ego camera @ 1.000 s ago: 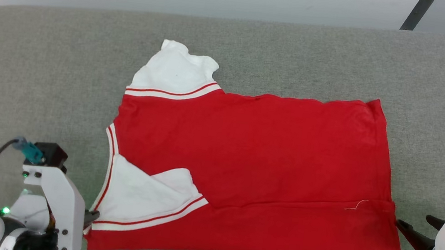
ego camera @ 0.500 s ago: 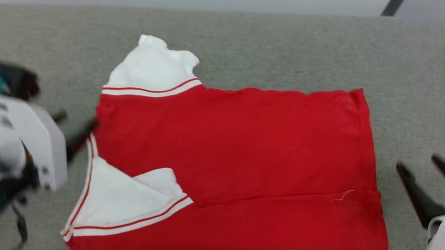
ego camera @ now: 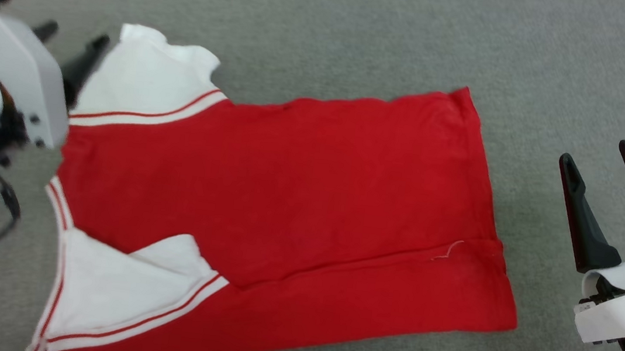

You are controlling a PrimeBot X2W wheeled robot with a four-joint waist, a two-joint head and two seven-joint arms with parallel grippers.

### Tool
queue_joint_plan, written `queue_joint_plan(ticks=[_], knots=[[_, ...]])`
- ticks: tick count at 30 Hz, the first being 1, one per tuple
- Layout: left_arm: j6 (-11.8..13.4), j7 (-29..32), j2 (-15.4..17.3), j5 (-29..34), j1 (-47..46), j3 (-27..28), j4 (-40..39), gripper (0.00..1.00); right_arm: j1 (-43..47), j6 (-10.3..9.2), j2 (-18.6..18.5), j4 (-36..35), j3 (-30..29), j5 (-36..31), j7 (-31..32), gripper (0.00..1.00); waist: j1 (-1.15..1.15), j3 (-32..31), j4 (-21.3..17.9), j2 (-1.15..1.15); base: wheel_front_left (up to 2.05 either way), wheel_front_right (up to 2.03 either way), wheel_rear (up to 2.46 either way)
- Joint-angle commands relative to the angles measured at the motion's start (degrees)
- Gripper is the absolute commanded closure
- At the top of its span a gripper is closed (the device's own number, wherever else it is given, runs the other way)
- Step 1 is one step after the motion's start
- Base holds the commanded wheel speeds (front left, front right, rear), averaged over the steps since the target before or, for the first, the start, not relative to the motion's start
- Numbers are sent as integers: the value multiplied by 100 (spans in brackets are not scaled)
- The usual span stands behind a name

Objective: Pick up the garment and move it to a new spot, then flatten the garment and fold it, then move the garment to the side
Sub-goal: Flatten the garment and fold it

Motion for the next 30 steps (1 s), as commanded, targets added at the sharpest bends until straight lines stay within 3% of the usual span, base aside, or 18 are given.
queue_joint_plan(ticks=[1, 11, 30], knots=[[-62, 59, 35, 53, -231, -20, 136, 0, -74, -4, 26, 32, -1, -14, -80, 0, 0, 265, -252, 0, 0, 0, 0], [-250, 676, 146, 193, -1451, -288, 1234, 0, -132, -4, 215, 249, 43, 100, -347, 0, 0, 803, -623, 0, 0, 0, 0], [34, 1829, 102, 514, -2244, -853, 2514, 0, -231, -4, 330, 463, 148, 229, -351, 0, 0, 1122, -754, 0, 0, 0, 0]])
